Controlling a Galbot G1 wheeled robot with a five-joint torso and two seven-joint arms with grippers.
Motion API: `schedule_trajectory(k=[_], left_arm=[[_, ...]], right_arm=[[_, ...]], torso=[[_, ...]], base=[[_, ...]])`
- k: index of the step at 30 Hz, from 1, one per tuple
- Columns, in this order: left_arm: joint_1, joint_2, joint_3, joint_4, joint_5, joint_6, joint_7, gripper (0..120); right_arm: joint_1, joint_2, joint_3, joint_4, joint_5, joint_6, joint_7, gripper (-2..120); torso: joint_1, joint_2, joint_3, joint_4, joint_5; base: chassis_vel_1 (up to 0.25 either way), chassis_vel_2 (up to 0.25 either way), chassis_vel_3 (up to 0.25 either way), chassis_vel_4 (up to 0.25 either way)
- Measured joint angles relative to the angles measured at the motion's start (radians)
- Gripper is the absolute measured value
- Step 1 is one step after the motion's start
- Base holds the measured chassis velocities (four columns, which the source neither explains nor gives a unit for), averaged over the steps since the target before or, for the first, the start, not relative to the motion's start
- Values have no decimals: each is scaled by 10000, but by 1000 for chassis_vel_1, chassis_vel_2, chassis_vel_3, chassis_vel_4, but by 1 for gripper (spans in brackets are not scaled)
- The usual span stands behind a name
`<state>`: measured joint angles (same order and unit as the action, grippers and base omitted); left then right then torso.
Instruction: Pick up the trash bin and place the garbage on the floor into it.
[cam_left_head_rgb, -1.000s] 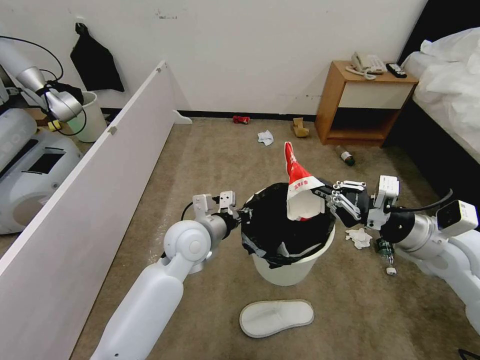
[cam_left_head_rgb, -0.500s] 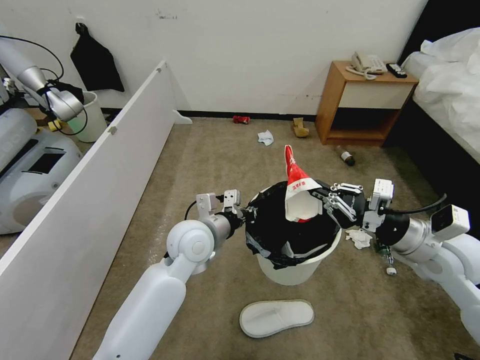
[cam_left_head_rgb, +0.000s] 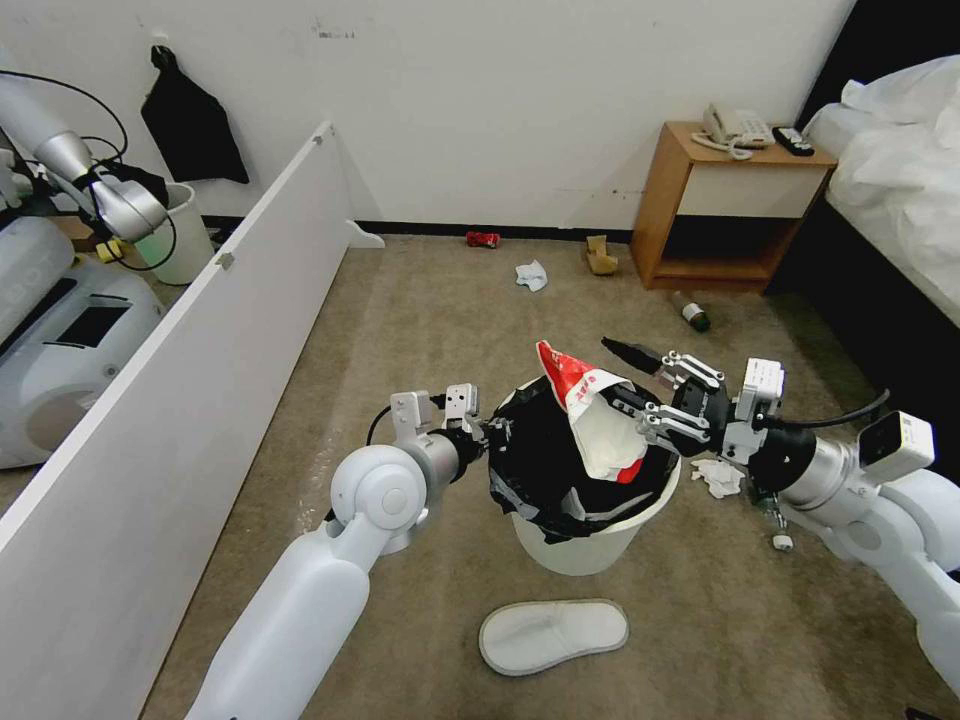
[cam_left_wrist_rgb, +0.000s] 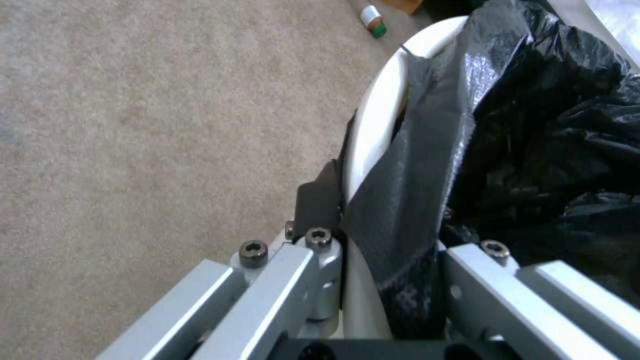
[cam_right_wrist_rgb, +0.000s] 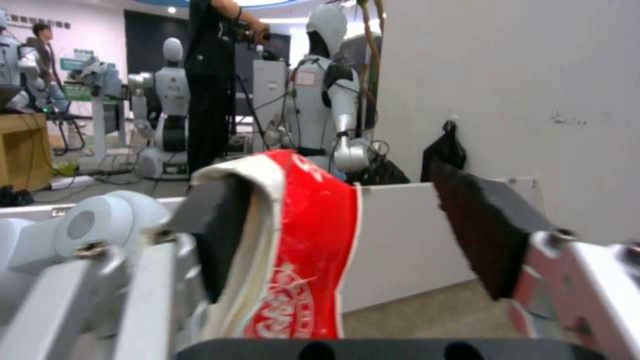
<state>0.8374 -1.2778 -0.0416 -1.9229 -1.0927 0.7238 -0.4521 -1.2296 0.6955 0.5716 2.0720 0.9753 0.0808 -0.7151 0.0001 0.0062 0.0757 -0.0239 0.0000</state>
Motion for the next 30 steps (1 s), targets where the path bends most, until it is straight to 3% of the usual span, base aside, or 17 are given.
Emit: schedule_trajectory(k=[2,7,16,21,23,27,29,30], left_arm=[[-3,5,-13,40,41,-5,11,4],[6,-16,-26,68,94,-15,28,4],[41,23,-25,18,162,-23,37,4],[103,139,-79,-59,166,-28,37,4],[197,154,-113,-107,231,-48,52,4],[258,155,-121,-148,281,-58,71,4],[278,203,-169,-184,300,-67,109,4],[278,203,-169,-184,300,-67,109,4]], right_arm=[[1,5,-1,-23,0,5,8,85],[0,18,11,-26,0,21,10,98],[-150,-191,46,-50,20,-20,25,100],[-470,-1085,213,37,-458,-1157,528,100],[-535,-1616,226,101,-500,-2088,952,100],[-418,-1771,282,310,-443,-3130,1169,100],[-240,-1792,355,824,-117,-4542,2122,100],[-240,-1792,355,824,-117,-4542,2122,100]], torso=[[0,-1,0,0,0],[0,0,0,0,0],[0,-1,0,0,1],[0,0,0,-1,-2],[0,0,0,0,-1],[-1,0,0,0,0],[0,0,0,0,-1],[0,0,0,0,-1]], base=[[0,0,0,0],[0,0,0,0],[0,0,0,0],[0,0,0,0],[0,0,0,0],[0,0,0,0],[0,0,0,0],[0,0,0,0]])
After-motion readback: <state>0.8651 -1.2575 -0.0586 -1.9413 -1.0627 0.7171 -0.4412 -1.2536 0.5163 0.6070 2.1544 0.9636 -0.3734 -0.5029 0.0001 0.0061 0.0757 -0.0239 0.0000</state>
